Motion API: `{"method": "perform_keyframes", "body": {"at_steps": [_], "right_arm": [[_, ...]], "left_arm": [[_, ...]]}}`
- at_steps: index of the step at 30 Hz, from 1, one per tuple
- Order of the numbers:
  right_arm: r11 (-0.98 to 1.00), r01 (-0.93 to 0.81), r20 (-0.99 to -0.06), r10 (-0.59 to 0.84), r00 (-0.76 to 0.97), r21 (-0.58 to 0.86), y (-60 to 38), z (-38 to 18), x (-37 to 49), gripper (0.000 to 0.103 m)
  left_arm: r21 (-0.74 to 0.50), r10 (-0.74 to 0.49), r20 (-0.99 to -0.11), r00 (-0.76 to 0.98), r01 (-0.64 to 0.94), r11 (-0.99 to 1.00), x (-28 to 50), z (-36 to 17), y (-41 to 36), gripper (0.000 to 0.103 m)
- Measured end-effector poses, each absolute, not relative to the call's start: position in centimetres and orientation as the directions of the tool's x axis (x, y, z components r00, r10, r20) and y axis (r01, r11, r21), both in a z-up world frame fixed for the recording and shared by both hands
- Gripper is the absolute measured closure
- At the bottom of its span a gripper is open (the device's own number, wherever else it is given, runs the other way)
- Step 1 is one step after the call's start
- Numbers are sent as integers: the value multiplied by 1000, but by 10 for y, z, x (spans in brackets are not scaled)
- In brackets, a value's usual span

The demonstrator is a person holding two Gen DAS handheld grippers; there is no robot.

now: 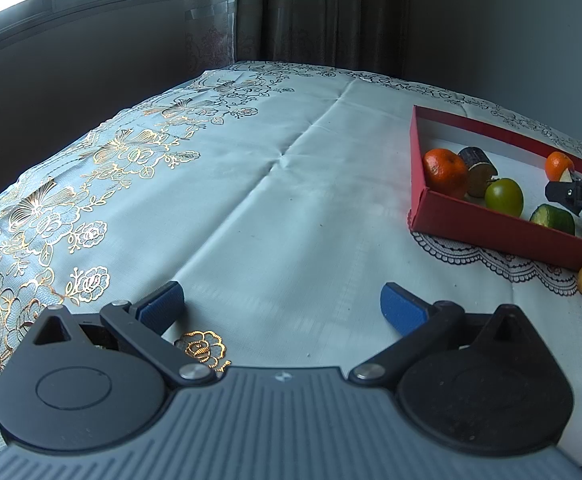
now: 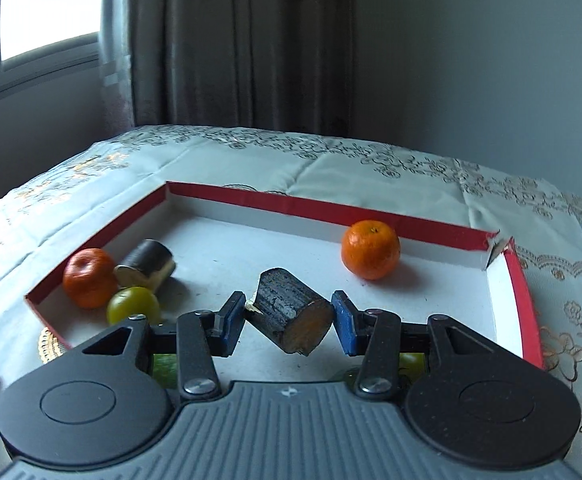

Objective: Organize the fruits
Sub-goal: 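Carry the eggplant piece into the red lid and open the right tool, then move the left tool to the brown kiwi and grasp it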

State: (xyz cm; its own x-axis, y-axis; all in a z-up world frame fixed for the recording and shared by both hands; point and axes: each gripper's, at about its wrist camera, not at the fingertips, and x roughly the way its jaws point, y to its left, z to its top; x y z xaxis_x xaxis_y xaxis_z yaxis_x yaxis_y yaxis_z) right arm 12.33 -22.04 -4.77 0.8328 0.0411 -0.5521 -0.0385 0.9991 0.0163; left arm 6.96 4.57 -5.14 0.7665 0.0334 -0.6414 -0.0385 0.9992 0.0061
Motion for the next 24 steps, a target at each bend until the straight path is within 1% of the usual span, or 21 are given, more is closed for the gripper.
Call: {"method": "perform_keyframes", "body": {"at_steps": [5,10,14,15,16,18,20,23,24], "right_arm": [[999,-27,-560,37,828,25,-224,-54,126,56],[999,-25,-560,33,828,22,-222,-51,123,51],[998,-24,-513,48,857,54,-229,-35,101,49],[997,-31,-500,59,864,64,-232,-31,92,43],[997,-36,-487,64,871,68,-236,-27,81,34],[997,-39,-456,63,888,61,-245,-23,55,26],[998,-40,-444,57,894,47,-254,-24,30,24],[999,-36,-475,49,878,37,-269,-32,2,24],[999,-32,-491,46,870,38,-274,-36,-5,21]], "left_arm": [[6,33,-641,766,-39,999,70,-51,46,0],[6,33,-641,766,-38,999,70,-51,46,0],[6,33,-642,766,-38,999,70,-51,46,0],[6,33,-642,766,-38,999,70,-51,46,0],[6,33,-642,766,-38,999,70,-51,46,0],[6,33,-642,766,-38,999,70,-51,46,0],[7,34,-642,766,-38,999,70,-51,46,0],[6,33,-642,766,-37,999,70,-51,46,0],[6,33,-641,766,-37,999,70,-51,46,0]]}}
